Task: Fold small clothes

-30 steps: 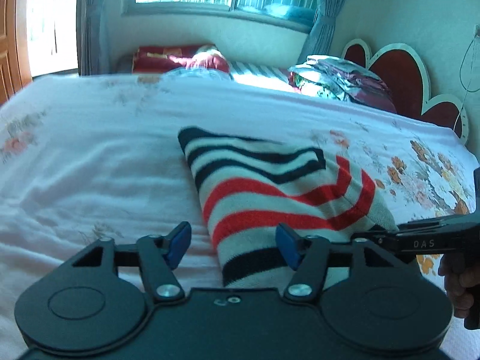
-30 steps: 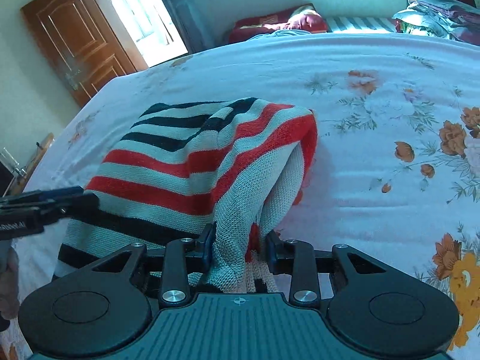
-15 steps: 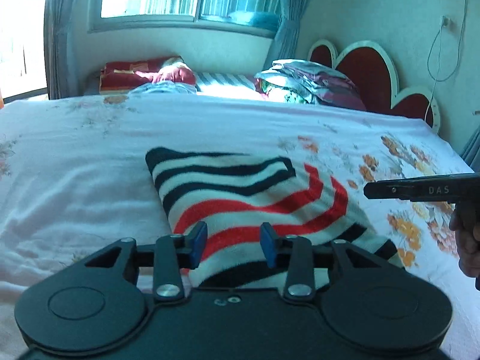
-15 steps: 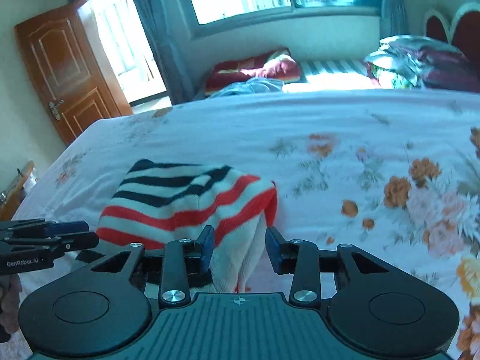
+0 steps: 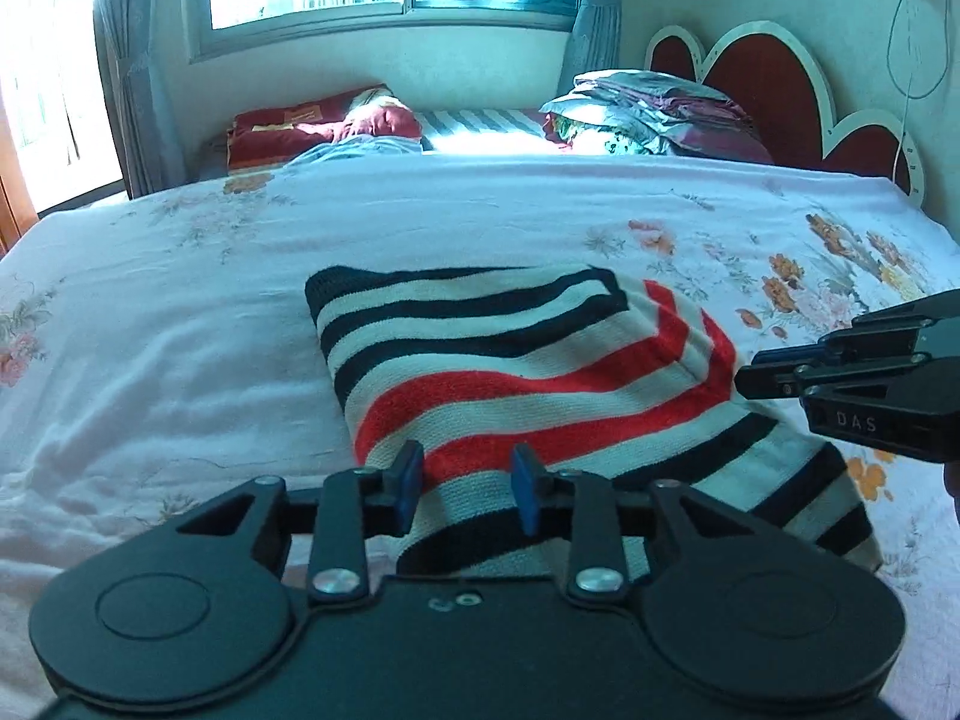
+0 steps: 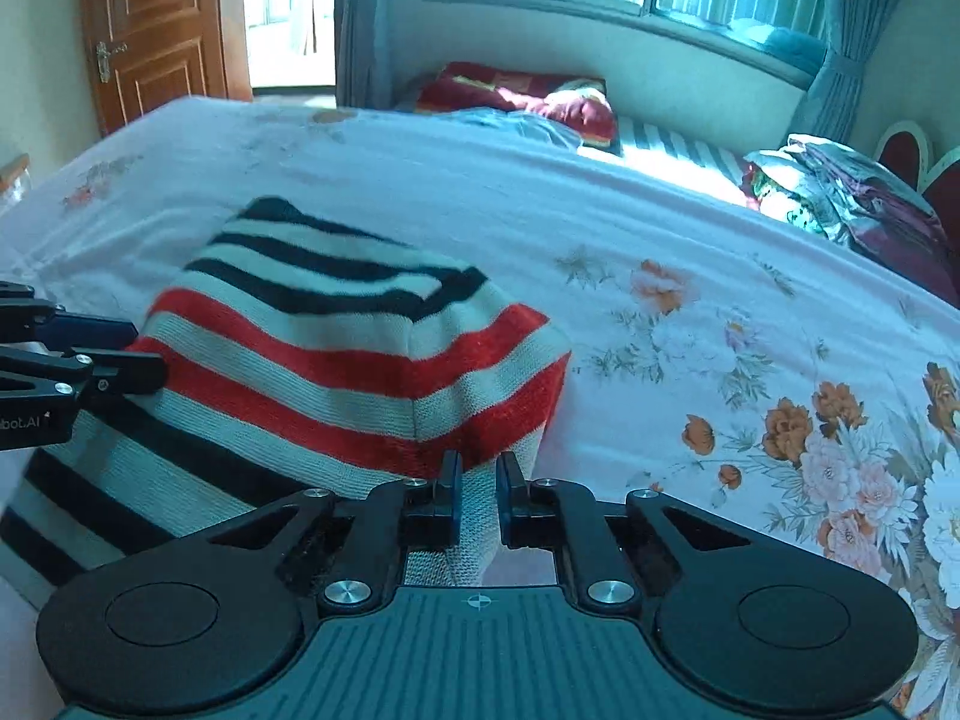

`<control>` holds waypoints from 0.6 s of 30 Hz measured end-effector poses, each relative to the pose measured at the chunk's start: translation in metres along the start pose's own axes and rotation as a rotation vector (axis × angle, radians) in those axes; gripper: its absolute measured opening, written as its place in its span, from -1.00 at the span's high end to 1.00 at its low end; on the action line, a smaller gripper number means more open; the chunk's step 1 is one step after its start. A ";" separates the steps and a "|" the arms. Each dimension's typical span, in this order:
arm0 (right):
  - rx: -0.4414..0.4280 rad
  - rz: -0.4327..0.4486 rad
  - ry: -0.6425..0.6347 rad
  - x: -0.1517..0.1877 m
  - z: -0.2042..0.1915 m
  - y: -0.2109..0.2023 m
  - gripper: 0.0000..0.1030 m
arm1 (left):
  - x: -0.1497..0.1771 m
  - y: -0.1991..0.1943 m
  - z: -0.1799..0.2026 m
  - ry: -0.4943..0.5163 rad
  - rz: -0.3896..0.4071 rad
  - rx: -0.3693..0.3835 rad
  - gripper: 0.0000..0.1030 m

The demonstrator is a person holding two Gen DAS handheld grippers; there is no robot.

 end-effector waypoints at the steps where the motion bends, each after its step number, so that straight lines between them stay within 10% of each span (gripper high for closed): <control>1: -0.017 0.015 -0.001 0.002 -0.003 -0.010 0.79 | 0.003 -0.011 -0.001 -0.007 0.012 0.014 0.51; 18: -0.012 -0.065 -0.158 0.063 -0.033 -0.023 0.83 | 0.073 -0.036 0.013 -0.041 -0.029 -0.016 0.53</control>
Point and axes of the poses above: each gripper's, at about its wrist camera, not at the fingertips, and y roughly the way its jaws point, z to its right, x to its underside, the point moved 4 cm from there along y, roughly the way its jaws point, and after that the axes turned 4 degrees about -x, right-handed, at the moved point
